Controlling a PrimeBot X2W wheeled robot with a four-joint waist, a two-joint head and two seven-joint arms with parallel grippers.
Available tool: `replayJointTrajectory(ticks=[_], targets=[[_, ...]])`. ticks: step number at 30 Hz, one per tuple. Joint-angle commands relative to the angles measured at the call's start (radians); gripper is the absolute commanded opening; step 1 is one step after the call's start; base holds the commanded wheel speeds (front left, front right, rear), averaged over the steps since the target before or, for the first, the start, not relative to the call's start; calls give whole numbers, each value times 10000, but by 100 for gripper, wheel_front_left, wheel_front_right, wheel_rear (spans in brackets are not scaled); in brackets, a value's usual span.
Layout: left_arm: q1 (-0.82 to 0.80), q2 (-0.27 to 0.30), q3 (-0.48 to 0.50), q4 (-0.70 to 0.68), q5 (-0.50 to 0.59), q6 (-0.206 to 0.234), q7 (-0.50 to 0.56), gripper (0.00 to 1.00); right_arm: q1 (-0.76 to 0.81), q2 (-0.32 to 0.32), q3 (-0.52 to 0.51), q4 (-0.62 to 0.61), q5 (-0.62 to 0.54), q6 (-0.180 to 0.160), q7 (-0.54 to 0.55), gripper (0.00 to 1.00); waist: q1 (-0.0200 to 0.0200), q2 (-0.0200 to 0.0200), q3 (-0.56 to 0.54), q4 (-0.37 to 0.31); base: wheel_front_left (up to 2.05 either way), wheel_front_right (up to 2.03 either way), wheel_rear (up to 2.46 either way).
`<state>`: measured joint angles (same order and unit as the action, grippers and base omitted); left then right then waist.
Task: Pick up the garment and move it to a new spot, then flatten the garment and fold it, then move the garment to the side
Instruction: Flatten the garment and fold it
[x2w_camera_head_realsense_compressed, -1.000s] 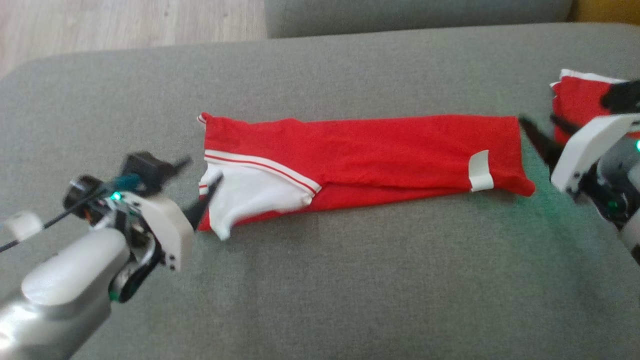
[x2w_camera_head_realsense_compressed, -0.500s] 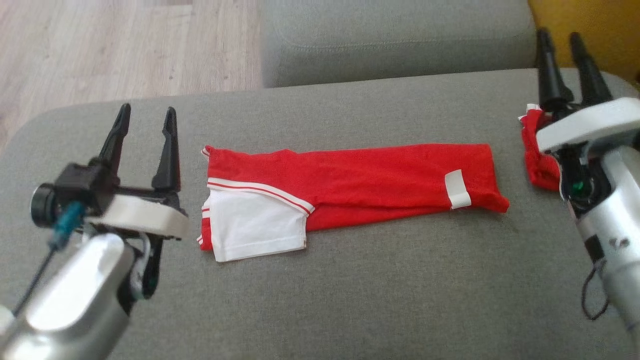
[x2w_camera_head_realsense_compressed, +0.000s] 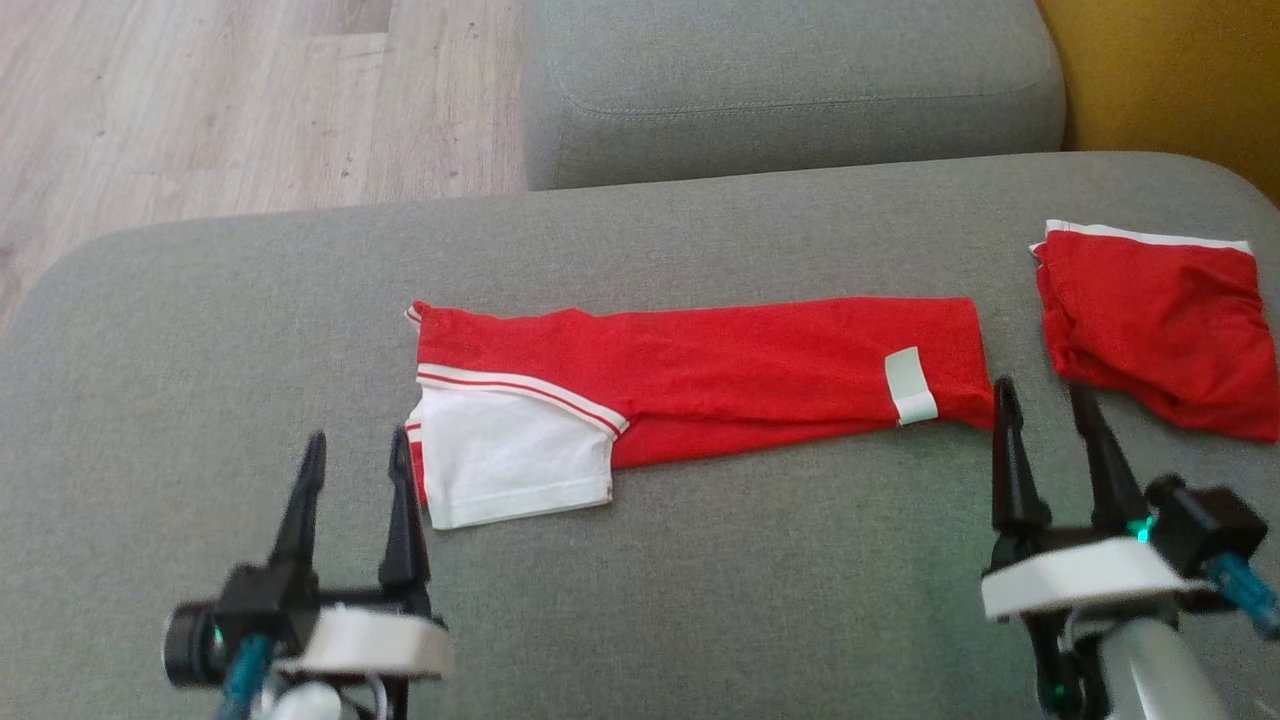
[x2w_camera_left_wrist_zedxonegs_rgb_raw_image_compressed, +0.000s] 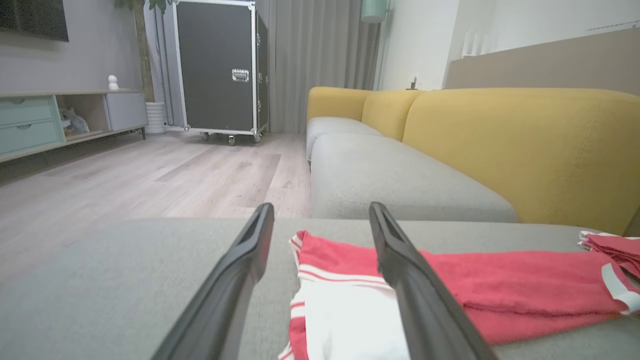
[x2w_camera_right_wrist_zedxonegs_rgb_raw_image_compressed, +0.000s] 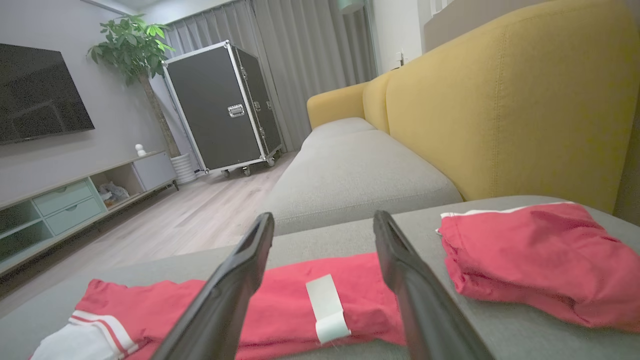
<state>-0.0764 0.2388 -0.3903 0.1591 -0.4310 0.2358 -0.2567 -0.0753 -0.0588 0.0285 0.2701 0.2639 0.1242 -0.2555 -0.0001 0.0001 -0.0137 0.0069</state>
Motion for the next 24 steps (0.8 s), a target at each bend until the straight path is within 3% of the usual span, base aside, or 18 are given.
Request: replayJointTrajectory(ticks=[1,11,19,24], targets=[[-250,-37,583,-228,224,-132,-50,100,-223,40,212,-426,-100,65,-61,100,1,-1,12,5,0,0,0],[533,-1331,1972,334,1484,-1602,-50,100,226,83,214,-411,255,65,-62,100,1,-1,98,113,0,0,0],[215,-1729,2483,510,2030,-2257,-51,100,-30,84,-23,-247,-485,65,-62,100,1,-1,307,276,0,0,0],[-49,-1829,2542,624,2234,-2513,-51,100,-980,84,-702,1081,-364,65,12,100,1,-1,724,465,0,0,0]])
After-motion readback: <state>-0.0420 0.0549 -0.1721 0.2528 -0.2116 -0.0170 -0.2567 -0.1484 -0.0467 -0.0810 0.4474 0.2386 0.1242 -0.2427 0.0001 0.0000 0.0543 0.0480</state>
